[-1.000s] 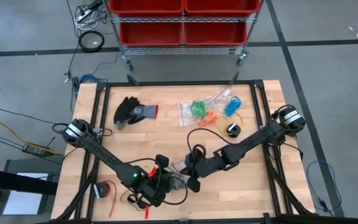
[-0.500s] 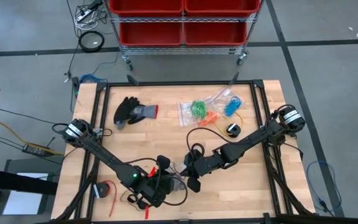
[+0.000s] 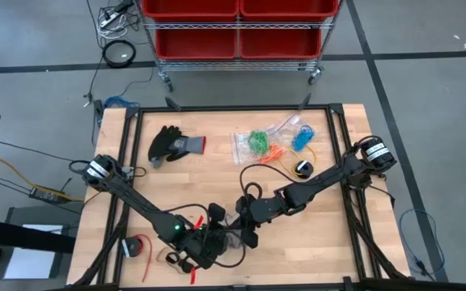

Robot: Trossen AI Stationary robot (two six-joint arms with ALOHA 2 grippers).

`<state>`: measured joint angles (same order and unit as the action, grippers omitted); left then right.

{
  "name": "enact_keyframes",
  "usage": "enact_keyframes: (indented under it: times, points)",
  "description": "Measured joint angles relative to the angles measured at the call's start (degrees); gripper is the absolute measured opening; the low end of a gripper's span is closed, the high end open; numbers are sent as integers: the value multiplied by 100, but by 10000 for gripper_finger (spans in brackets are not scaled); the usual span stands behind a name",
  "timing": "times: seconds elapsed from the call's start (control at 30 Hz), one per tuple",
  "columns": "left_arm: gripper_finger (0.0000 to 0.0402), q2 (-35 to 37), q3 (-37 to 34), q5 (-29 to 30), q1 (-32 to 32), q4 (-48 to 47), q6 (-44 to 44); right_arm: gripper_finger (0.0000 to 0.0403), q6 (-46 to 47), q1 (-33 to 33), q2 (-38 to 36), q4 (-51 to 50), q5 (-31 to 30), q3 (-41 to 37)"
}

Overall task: Sort rubber bands
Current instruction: Put the black rubber band into the transparent zip bag

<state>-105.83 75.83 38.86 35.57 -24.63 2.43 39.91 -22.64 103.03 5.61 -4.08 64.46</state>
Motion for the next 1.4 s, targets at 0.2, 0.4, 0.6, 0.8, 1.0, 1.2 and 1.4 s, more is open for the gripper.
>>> enact_keyframes:
  times: [0.2, 0.4, 0.6, 0.8, 1.0, 1.2, 1.4]
  points:
    - [2, -4, 0, 12, -34, 69, 101, 0, 212, -23, 87, -203, 280, 3]
    - [2, 3, 2, 71, -44, 99, 132, 0, 477, -26, 97, -829, 307, 1]
    - [2, 10, 4, 63, -50, 125, 145, 0, 596, -26, 101, -958, 232, -1]
    - [2, 10, 4, 48, -44, 121, 144, 0, 504, -26, 100, -835, 211, -1]
    - [2, 10, 4, 43, -44, 119, 120, 18, 509, -115, 100, -811, -77, -1]
    - [2, 10, 4, 25, -44, 115, 36, 64, 676, -220, 100, -937, -75, -1]
    - [2, 10, 4, 25, -44, 113, 28, 101, 659, -287, 89, -859, -74, -1]
